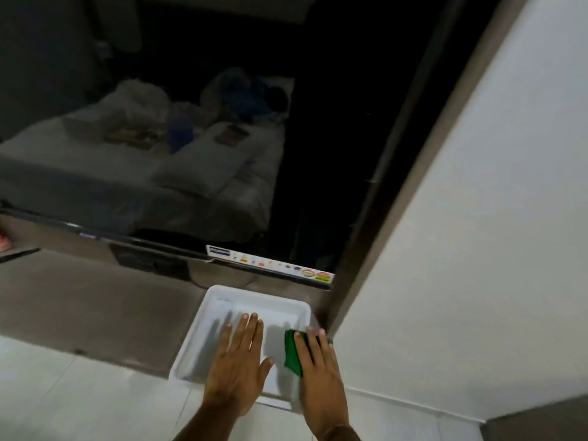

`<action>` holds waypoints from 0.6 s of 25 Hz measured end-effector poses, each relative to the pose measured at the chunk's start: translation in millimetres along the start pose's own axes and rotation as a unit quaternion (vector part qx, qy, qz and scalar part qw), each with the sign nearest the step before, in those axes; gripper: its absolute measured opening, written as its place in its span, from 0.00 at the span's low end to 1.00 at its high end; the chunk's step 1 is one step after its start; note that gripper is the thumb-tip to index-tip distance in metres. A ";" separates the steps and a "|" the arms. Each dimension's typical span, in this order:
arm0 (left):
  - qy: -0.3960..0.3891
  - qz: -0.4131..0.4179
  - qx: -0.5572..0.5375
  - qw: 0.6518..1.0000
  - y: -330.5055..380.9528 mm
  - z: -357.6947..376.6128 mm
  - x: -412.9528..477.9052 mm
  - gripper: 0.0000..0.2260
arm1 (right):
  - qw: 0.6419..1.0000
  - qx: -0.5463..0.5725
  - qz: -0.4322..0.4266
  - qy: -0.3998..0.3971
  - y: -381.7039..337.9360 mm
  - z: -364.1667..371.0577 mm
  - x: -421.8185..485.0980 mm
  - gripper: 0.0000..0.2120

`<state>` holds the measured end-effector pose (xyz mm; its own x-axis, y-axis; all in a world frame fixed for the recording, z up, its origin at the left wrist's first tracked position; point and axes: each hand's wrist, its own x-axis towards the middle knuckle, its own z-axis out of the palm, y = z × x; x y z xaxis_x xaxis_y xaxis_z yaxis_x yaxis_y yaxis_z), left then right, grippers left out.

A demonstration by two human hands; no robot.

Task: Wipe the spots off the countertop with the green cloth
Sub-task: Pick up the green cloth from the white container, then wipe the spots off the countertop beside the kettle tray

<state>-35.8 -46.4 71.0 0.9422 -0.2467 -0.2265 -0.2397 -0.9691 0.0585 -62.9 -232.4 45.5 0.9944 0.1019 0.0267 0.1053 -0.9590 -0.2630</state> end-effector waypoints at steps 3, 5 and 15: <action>0.045 0.047 -0.019 0.998 76.0 -15.6 -23.4 0.47 | 0.999 -0.009 0.042 -0.001 53.7 -40.6 -62.7 0.49; 0.037 0.122 -0.033 0.991 137.5 -20.9 -41.7 0.41 | 0.996 -0.018 0.082 0.012 101.7 -61.8 -110.4 0.49; 0.034 0.403 -0.013 0.914 480.2 3.9 -114.3 0.43 | 0.902 -0.013 0.395 0.174 343.5 -155.1 -404.2 0.42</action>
<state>-259.5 -483.5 121.2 0.4738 -0.8797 -0.0391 -0.8581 -0.4712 0.2040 -428.4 -644.0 94.0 0.6995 -0.7003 0.1424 -0.6404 -0.7027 -0.3100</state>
